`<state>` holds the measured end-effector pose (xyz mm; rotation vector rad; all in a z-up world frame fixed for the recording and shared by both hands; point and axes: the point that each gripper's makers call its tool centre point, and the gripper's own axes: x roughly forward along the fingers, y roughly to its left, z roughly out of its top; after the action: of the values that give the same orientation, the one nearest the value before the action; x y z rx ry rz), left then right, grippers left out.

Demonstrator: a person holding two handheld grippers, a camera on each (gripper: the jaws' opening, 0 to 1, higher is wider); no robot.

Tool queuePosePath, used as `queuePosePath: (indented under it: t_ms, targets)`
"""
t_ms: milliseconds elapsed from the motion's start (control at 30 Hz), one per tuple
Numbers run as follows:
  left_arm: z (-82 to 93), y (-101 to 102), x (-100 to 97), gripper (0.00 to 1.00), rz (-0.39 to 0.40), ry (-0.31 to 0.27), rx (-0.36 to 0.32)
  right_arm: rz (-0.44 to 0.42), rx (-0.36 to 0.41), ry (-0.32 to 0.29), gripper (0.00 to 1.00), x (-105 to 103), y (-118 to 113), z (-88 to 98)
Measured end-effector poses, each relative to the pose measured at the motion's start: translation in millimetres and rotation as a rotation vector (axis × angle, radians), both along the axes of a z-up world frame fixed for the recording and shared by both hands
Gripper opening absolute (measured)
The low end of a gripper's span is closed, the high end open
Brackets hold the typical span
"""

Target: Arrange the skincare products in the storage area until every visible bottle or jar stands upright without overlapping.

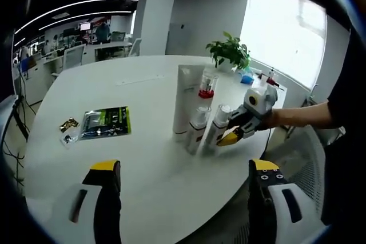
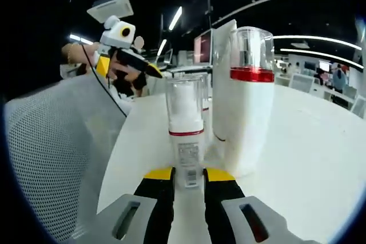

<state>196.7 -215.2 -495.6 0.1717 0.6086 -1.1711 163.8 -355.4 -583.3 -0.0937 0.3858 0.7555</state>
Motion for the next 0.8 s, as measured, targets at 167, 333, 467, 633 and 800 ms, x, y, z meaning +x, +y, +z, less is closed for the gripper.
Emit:
queuePosePath:
  t_ms: [167, 333, 467, 633, 800]
  targets:
    - [-0.7, 1, 1.5, 0.85, 0.003, 0.001, 0.002, 0.01, -0.011, 0.001, 0.11, 6, -1, -1.4]
    - [-3.5, 2, 2.0, 0.84, 0.003, 0.005, 0.006, 0.015, -0.014, 0.0, 0.11, 13, -3, -1.4]
    - [-4.1, 2, 1.8, 0.84, 0.001, 0.006, 0.011, 0.032, -0.024, 0.004, 0.11, 16, -2, -2.6]
    - [-4.5, 3, 2.9, 0.84, 0.006, 0.008, 0.012, 0.039, -0.022, 0.006, 0.11, 19, -3, -2.8]
    - [-4.8, 3, 3.3, 0.84, 0.01, 0.01, 0.01, 0.053, -0.028, 0.014, 0.12, 20, -2, -3.8]
